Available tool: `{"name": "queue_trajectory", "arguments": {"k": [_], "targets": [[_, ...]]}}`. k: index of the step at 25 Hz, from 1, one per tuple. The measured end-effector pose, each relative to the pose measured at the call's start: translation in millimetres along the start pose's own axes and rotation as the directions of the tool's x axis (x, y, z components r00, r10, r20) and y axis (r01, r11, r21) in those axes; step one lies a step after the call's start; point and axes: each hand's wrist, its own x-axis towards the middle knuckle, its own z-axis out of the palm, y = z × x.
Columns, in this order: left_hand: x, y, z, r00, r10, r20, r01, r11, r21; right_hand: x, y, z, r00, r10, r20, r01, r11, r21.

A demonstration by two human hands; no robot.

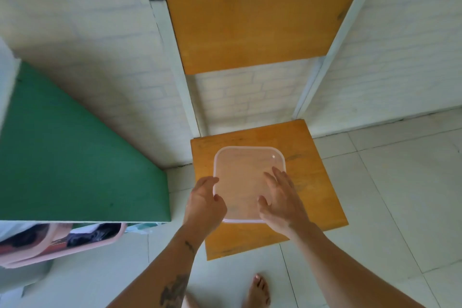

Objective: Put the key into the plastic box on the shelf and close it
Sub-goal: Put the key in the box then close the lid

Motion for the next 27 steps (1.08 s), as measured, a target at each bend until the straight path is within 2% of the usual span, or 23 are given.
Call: {"name": "queue_trajectory", "arguments": {"k": [4,7,13,20,27], "targets": [[-51.3,37.2,-72.4,0.994,-0.019,-0.103,0.003,0.988,-0.154,-39.1,-62.0,-56.3,0.998,-0.057,0.029,0.053,0.99,0.13],[-94.3,63.2,-128.1,0.974,-0.049,-0.222,-0.009,0.967,-0.255,-69.3,-110.8,-103.8,0.986,-0.165,-0.018,0.165,0.967,0.193],[-163.1,83.3,-217.5,0.921,-0.02,-0.388,-0.113,0.942,-0.317,-108.8,-209.7,-160.6,0.927,-0.363,-0.094,0.375,0.904,0.206],[-190.5,37.7,-317.5,0.836,0.006,-0.548,-0.236,0.907,-0.349,-126.8,-317.1,-159.1,0.883,-0.449,-0.138,0.469,0.858,0.208],[-176.9,-54.6,-420.7,0.816,0.05,-0.576,-0.292,0.896,-0.336,-140.8,-425.3,-109.2,0.914,-0.358,-0.19,0.396,0.888,0.233]]}}
